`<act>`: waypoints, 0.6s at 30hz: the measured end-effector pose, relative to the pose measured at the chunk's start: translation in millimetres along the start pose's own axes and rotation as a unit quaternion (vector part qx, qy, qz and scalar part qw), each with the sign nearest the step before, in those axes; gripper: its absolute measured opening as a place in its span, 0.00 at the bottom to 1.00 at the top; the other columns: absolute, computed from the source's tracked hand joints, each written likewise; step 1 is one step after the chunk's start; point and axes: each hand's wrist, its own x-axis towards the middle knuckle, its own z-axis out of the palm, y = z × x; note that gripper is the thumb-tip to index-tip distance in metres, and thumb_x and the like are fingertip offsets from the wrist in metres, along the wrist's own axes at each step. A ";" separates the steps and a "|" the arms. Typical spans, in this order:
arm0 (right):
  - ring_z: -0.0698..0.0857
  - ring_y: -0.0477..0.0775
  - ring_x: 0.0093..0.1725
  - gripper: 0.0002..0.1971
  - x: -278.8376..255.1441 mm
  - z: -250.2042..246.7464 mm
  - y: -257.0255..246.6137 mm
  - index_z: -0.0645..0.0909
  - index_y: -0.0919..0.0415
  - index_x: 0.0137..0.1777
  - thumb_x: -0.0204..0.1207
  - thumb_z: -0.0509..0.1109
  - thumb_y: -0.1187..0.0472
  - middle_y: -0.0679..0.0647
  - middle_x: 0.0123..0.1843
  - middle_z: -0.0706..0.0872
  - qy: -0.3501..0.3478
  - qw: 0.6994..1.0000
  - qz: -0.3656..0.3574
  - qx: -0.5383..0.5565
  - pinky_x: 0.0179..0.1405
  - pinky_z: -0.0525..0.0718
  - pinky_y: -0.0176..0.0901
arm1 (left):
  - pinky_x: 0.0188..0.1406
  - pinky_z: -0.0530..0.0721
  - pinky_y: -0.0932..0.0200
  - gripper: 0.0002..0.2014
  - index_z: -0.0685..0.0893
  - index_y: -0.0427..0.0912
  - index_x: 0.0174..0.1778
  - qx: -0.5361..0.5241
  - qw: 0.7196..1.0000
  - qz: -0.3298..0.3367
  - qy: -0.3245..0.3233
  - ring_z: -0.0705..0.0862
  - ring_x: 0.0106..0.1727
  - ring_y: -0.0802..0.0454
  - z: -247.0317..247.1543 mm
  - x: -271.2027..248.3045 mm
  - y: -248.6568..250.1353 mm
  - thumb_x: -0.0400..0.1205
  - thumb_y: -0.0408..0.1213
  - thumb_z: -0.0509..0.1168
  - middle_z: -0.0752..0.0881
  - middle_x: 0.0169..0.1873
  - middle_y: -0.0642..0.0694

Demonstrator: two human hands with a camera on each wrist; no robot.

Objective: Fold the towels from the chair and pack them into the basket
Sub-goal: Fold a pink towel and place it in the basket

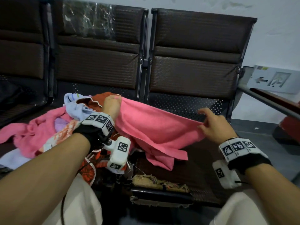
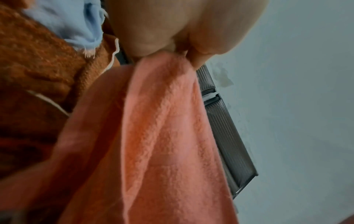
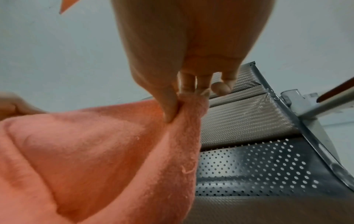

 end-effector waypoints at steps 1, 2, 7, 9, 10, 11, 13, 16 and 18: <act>0.87 0.60 0.52 0.20 -1.2 -0.6 -1.9 0.79 0.48 0.64 0.72 0.73 0.58 0.55 0.48 0.89 -0.010 1.000 0.009 -0.009 0.52 0.84 0.52 | 0.65 0.76 0.52 0.14 0.83 0.30 0.59 0.023 1.000 -0.002 0.002 0.81 0.62 0.38 -0.1 0.1 -1.8 0.82 0.28 0.56 0.84 0.58 0.33; 0.86 0.60 0.53 0.16 -2.8 -0.6 -4.0 0.82 0.46 0.61 0.73 0.73 0.57 0.53 0.48 0.89 -0.038 0.998 0.015 -0.039 0.50 0.83 0.48 | 0.61 0.74 0.56 0.13 0.83 0.34 0.56 0.041 0.999 0.003 0.003 0.81 0.59 0.42 0.4 -1.9 -3.2 0.82 0.29 0.56 0.84 0.57 0.37; 0.71 0.48 0.56 0.08 -4.4 0.8 -4.5 0.88 0.50 0.41 0.64 0.81 0.52 0.45 0.49 0.72 -0.094 0.991 -0.008 -0.090 0.50 0.76 0.43 | 0.56 0.71 0.59 0.10 0.81 0.39 0.55 0.155 0.985 0.078 -0.019 0.80 0.61 0.42 0.5 -12.4 -12.0 0.85 0.33 0.55 0.84 0.58 0.39; 0.71 0.48 0.54 0.11 -2.9 -2.2 -2.2 0.82 0.51 0.33 0.61 0.83 0.52 0.46 0.48 0.72 -0.093 0.994 0.009 -0.058 0.52 0.75 0.42 | 0.58 0.70 0.60 0.09 0.81 0.35 0.56 0.185 0.973 0.133 -0.031 0.81 0.62 0.41 -3.0 -15.0 -13.7 0.84 0.32 0.58 0.85 0.57 0.38; 0.74 0.49 0.52 0.14 -2.4 -3.1 -1.4 0.78 0.51 0.31 0.62 0.83 0.53 0.47 0.46 0.74 -0.091 0.995 0.028 -0.032 0.50 0.75 0.41 | 0.58 0.70 0.60 0.08 0.81 0.35 0.55 0.192 0.968 0.158 -0.037 0.81 0.61 0.42 -4.5 -17.8 -12.9 0.84 0.31 0.59 0.86 0.56 0.38; 0.78 0.51 0.48 0.15 -2.3 -4.3 -1.3 0.77 0.52 0.31 0.64 0.82 0.54 0.49 0.43 0.77 -0.072 0.996 0.048 -0.002 0.46 0.74 0.40 | 0.58 0.71 0.61 0.07 0.81 0.35 0.54 0.197 0.962 0.184 -0.043 0.82 0.60 0.42 -6.2 -21.8 -9.9 0.83 0.30 0.60 0.86 0.54 0.39; 0.80 0.49 0.37 0.12 -2.3 -9.9 -3.3 0.78 0.55 0.36 0.67 0.80 0.56 0.51 0.37 0.82 -0.005 0.995 0.081 0.066 0.38 0.71 0.37 | 0.53 0.71 0.64 0.06 0.81 0.35 0.52 0.195 0.951 0.233 -0.054 0.83 0.56 0.44 -10.2 -29.7 1.8 0.82 0.28 0.60 0.86 0.51 0.40; 0.80 0.45 0.35 0.07 2.3 -29.5 -10.6 0.84 0.59 0.43 0.70 0.78 0.58 0.50 0.36 0.84 0.096 0.972 0.084 0.195 0.38 0.72 0.35 | 0.45 0.67 0.68 0.07 0.78 0.37 0.53 0.153 0.956 0.247 -0.040 0.80 0.53 0.49 -16.2 -34.9 28.5 0.83 0.29 0.57 0.83 0.49 0.45; 0.79 0.37 0.33 0.09 7.3 -49.1 -19.5 0.86 0.65 0.46 0.71 0.77 0.60 0.50 0.36 0.84 0.174 0.936 0.091 0.291 0.35 0.75 0.32 | 0.49 0.68 0.66 0.08 0.77 0.39 0.56 0.126 0.965 0.227 -0.024 0.79 0.57 0.48 -19.5 -37.9 47.4 0.84 0.32 0.56 0.82 0.52 0.45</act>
